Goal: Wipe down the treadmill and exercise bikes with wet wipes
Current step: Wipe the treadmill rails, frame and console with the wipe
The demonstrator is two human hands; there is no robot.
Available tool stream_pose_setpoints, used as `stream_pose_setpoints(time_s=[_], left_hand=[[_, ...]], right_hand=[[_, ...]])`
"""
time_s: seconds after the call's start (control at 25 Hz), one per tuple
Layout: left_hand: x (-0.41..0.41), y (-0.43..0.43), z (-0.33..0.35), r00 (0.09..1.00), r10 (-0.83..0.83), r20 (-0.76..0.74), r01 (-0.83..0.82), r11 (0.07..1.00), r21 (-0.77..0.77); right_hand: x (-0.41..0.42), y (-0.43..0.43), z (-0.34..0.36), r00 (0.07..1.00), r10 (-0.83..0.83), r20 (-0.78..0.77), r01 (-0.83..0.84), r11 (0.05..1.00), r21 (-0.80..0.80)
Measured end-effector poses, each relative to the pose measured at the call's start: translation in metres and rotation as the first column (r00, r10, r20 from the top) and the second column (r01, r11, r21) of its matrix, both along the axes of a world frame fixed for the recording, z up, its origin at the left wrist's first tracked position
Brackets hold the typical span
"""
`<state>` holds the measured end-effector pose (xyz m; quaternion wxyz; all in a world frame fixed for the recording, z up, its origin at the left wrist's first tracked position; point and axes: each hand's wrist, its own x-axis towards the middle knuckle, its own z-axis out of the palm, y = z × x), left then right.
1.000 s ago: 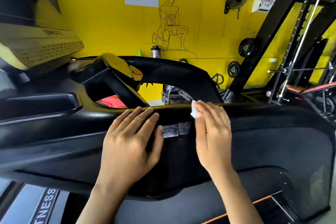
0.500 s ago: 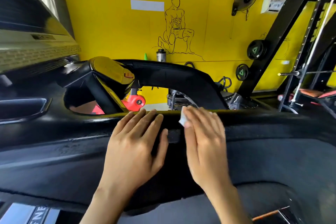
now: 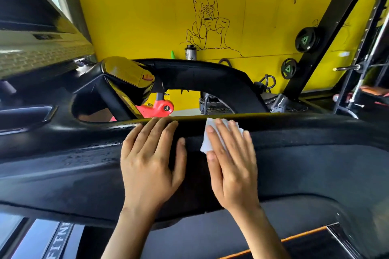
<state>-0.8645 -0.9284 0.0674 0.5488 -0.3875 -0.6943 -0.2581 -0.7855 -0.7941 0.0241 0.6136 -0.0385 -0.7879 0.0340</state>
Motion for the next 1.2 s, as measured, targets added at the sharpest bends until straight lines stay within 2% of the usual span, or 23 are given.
stream_pose_setpoints(time_s=[0.04,0.12,0.16,0.2,0.28,0.36,0.4,0.52,0.6,0.68,0.76,0.84,0.96,1.0,1.12,1.2], left_hand=[[0.001,0.001,-0.001,1.0,0.004,0.003,-0.004,1.0,0.004],[0.002,0.0,-0.004,1.0,0.006,0.008,-0.006,1.0,-0.004],[0.003,0.001,-0.005,1.0,0.014,0.006,-0.014,1.0,-0.007],[0.003,0.003,-0.005,0.999,0.031,0.008,-0.031,0.999,-0.007],[0.008,0.01,-0.005,0.997,0.069,0.034,-0.07,0.998,0.003],[0.016,0.021,-0.004,0.998,0.048,0.049,-0.048,0.999,-0.001],[0.019,0.026,-0.004,0.998,0.026,0.051,-0.025,1.0,-0.019],[0.02,0.035,-0.005,0.999,-0.003,0.037,0.006,0.998,-0.064],[0.021,0.041,-0.004,1.0,0.006,0.031,-0.005,0.999,-0.052],[0.025,0.055,-0.003,1.0,-0.007,0.025,0.009,0.998,-0.063],[0.03,0.067,-0.002,0.999,-0.044,0.009,0.044,0.994,-0.102],[0.033,0.08,-0.003,0.998,-0.059,-0.01,0.057,0.991,-0.12],[0.039,0.103,-0.005,0.999,-0.038,-0.027,0.035,0.994,-0.107],[0.044,0.114,-0.005,0.999,-0.032,-0.035,0.028,0.993,-0.111],[0.058,0.151,-0.005,0.999,-0.027,-0.038,0.021,0.988,-0.154],[0.069,0.18,-0.007,0.999,-0.035,-0.035,0.028,0.982,-0.184]], right_hand=[[0.004,0.015,-0.004,0.997,-0.069,-0.025,0.068,0.997,-0.038],[0.014,0.042,-0.008,0.976,-0.194,-0.102,0.157,0.943,-0.294],[0.016,0.044,-0.005,0.97,-0.198,-0.143,0.128,0.911,-0.392],[0.014,0.038,0.0,0.975,-0.157,-0.159,0.078,0.906,-0.415],[0.007,0.011,0.013,0.998,0.003,-0.062,-0.02,0.962,-0.274],[0.005,0.0,0.019,0.997,0.047,0.055,-0.041,0.993,-0.111],[0.008,0.01,0.021,0.998,-0.005,0.067,0.013,0.994,-0.112],[0.027,0.062,0.019,0.979,-0.197,0.052,0.203,0.922,-0.329],[0.033,0.071,0.023,0.987,-0.146,0.064,0.16,0.912,-0.378],[0.029,0.059,0.031,0.996,-0.003,0.084,0.029,0.952,-0.306],[0.029,0.057,0.03,0.993,0.052,0.104,-0.033,0.983,-0.178],[0.04,0.094,0.022,0.996,-0.027,0.081,0.041,0.985,-0.166],[0.062,0.162,0.011,0.975,-0.22,-0.026,0.198,0.917,-0.347],[0.064,0.17,0.011,0.968,-0.244,-0.049,0.211,0.91,-0.357],[0.061,0.161,0.013,0.996,-0.082,0.044,0.088,0.982,-0.169],[0.076,0.181,0.006,0.994,-0.021,0.111,0.03,0.996,-0.082]])
